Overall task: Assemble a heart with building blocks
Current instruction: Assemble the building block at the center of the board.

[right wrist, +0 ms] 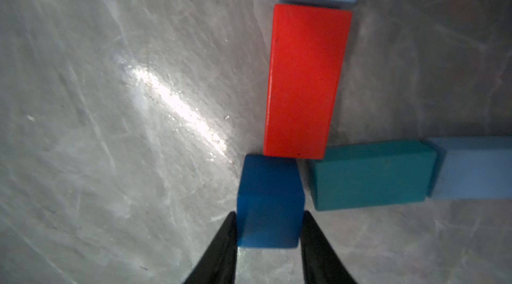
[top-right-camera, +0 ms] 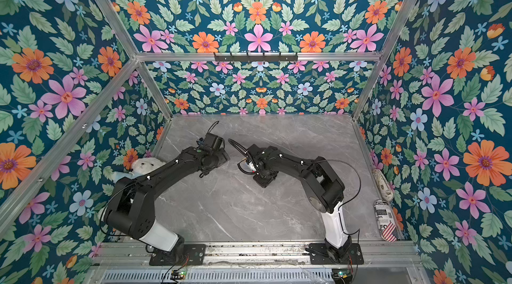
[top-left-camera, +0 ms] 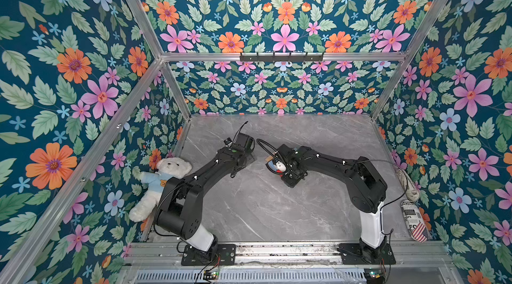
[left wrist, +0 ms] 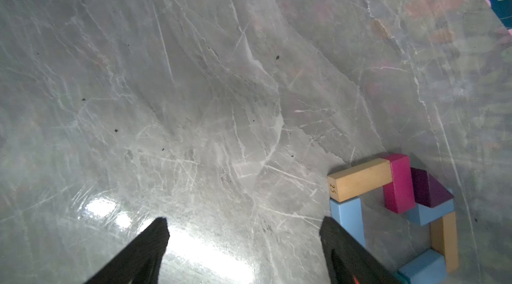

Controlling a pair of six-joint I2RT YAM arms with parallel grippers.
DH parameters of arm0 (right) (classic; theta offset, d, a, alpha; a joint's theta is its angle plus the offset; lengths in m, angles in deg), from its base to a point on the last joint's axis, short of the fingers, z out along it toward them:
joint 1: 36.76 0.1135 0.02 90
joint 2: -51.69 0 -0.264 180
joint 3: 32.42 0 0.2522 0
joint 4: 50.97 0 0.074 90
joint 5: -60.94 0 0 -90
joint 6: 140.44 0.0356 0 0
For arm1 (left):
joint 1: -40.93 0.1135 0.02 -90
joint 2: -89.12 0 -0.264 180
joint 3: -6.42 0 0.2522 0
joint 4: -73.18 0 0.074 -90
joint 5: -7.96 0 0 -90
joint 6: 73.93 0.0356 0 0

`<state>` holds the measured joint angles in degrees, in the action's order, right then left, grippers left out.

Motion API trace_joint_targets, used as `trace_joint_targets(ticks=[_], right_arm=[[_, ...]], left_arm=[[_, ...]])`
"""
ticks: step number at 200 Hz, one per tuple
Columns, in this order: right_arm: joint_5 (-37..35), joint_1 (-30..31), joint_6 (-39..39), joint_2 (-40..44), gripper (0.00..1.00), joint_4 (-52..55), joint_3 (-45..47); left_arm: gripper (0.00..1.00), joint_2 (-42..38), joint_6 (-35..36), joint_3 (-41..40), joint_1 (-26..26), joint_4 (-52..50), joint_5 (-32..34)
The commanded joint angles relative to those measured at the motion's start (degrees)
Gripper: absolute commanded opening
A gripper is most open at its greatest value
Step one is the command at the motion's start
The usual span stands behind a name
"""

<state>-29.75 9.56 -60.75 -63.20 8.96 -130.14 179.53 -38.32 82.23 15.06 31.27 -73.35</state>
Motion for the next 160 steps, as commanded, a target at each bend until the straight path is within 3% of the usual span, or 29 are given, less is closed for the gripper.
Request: trace_joint_targets(ticks=[1, 59, 160], right_arm=[[-1.0, -0.3, -0.8, 0.0, 0.4, 0.3, -0.3], [-1.1, -0.8, -0.5, -0.4, 0.46, 0.4, -1.0], [-1.7, -0.8, 0.0, -1.3, 0.46, 0.6, -2.4]], left_arm=[[0.89, -0.4, -0.4, 0.1, 0.2, -1.1, 0.7], [0.9, -0.3, -0.3, 0.1, 0.3, -1.0, 0.5], [0.89, -0.6, -0.4, -0.3, 0.4, -0.8, 0.5]])
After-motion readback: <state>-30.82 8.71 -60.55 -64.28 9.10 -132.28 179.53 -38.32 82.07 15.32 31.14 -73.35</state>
